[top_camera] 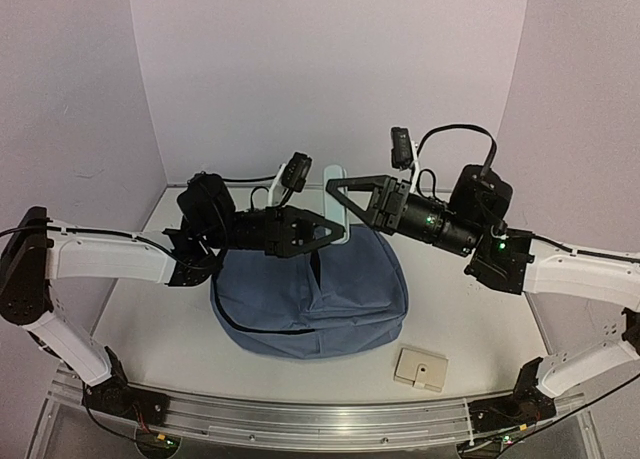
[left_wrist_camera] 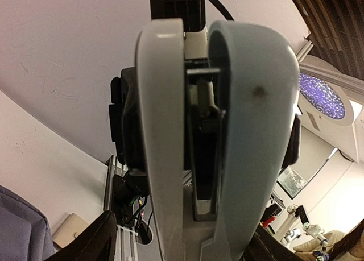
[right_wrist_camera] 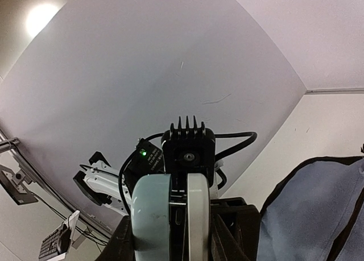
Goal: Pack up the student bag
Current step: Pick up the stationery from the center of the board.
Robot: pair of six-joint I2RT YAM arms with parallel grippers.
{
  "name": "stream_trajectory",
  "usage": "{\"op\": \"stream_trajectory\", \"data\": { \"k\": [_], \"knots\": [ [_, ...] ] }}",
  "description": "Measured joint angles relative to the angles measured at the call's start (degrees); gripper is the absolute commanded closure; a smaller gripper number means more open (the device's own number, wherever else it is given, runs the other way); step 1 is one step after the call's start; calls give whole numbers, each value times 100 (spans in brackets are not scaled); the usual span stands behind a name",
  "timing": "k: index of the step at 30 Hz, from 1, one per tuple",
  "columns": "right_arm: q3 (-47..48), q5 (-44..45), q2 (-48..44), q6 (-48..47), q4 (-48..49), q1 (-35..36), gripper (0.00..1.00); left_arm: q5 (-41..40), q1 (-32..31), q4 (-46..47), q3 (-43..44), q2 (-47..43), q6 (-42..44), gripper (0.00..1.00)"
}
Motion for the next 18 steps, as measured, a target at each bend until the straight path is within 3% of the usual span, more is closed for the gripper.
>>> {"op": "stream_trajectory", "data": {
  "k": [7,14,15,18],
  "knots": [
    [-49,-24,32,-25,-2,27,100,-60,0,161,-7,9,-90,48],
    [-63,33,59,-215,-133,16,99,-117,7,141,-21,6,-194,94],
    [-63,44,59,-244,-161,16,93,-120,7,125,-30,3,-199,99],
    [-58,87,55,-315,-342,25,62,-123,13,16,-105,-35,-181,100]
  ]
}}
